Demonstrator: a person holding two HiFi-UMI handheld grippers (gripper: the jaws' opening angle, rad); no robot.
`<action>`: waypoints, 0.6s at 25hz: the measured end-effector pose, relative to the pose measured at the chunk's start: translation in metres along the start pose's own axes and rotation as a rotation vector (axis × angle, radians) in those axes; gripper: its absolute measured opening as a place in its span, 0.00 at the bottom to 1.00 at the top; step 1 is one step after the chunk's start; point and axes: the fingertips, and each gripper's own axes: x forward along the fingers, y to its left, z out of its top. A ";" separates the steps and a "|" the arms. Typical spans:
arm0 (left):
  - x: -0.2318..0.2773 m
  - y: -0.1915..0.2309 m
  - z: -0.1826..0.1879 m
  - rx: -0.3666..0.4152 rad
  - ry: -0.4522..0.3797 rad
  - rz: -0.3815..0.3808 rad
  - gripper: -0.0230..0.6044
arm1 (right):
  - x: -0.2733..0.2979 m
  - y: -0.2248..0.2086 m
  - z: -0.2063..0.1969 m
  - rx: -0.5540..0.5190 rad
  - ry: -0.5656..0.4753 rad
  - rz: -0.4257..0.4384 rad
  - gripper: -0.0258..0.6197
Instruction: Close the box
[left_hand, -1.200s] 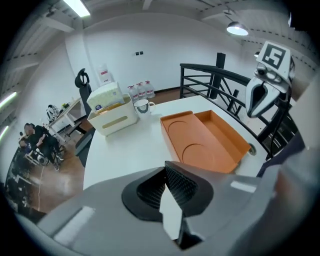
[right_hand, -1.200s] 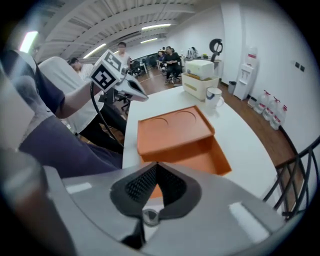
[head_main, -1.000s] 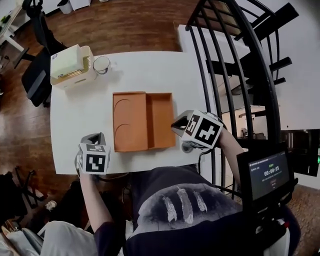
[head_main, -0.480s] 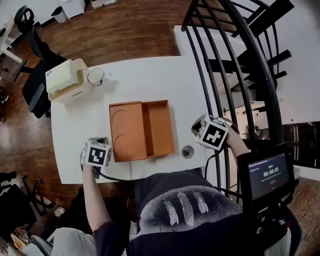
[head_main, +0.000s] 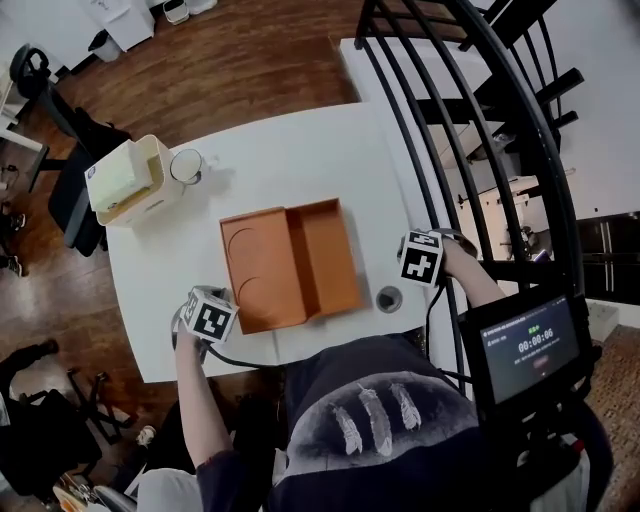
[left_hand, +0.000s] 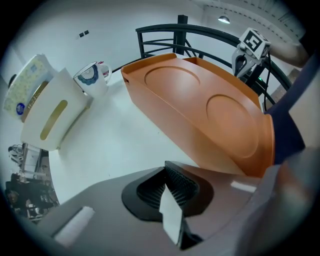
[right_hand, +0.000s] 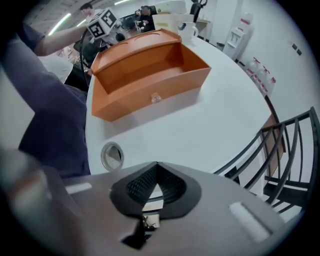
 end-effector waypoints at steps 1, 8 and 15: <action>-0.001 -0.002 0.001 0.010 0.001 -0.008 0.06 | 0.002 0.002 0.000 0.004 -0.007 0.004 0.05; 0.004 -0.006 0.003 0.116 0.026 -0.027 0.06 | 0.021 0.009 0.004 0.013 -0.017 0.006 0.05; 0.002 -0.007 0.005 0.111 0.015 -0.068 0.06 | 0.019 0.018 0.019 0.006 -0.030 0.037 0.05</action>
